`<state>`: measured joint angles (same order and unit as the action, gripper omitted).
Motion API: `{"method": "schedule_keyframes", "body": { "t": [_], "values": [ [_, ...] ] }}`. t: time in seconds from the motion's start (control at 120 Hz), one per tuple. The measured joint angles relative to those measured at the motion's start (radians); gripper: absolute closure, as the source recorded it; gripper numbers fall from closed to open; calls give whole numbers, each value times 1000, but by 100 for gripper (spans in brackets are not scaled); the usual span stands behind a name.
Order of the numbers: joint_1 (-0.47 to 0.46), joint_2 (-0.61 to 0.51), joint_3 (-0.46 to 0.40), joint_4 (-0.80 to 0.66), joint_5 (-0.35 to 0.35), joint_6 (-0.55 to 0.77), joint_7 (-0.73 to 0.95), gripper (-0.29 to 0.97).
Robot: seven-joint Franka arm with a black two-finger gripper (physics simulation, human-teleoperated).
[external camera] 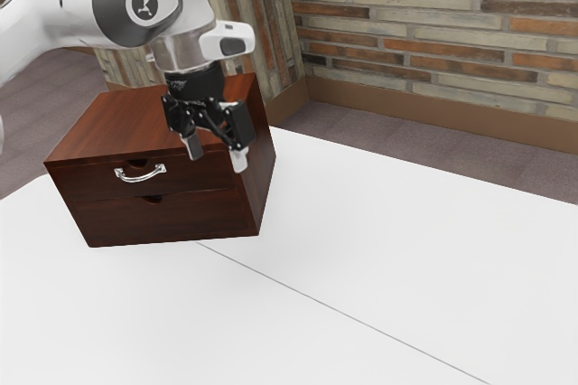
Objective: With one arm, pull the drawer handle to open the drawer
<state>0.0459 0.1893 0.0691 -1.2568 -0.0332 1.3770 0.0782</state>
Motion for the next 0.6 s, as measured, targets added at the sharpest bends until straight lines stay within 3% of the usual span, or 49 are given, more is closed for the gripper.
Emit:
{"method": "schedule_keyframes", "body": {
  "t": [0.25,0.383,0.6],
  "values": [
    [0,-1,0,7,-2,-16,19,0],
    [-3,-28,-1,149,-2,-71,10,0],
    [-2,-28,-4,164,-2,-108,-6,0]
  ]
}}
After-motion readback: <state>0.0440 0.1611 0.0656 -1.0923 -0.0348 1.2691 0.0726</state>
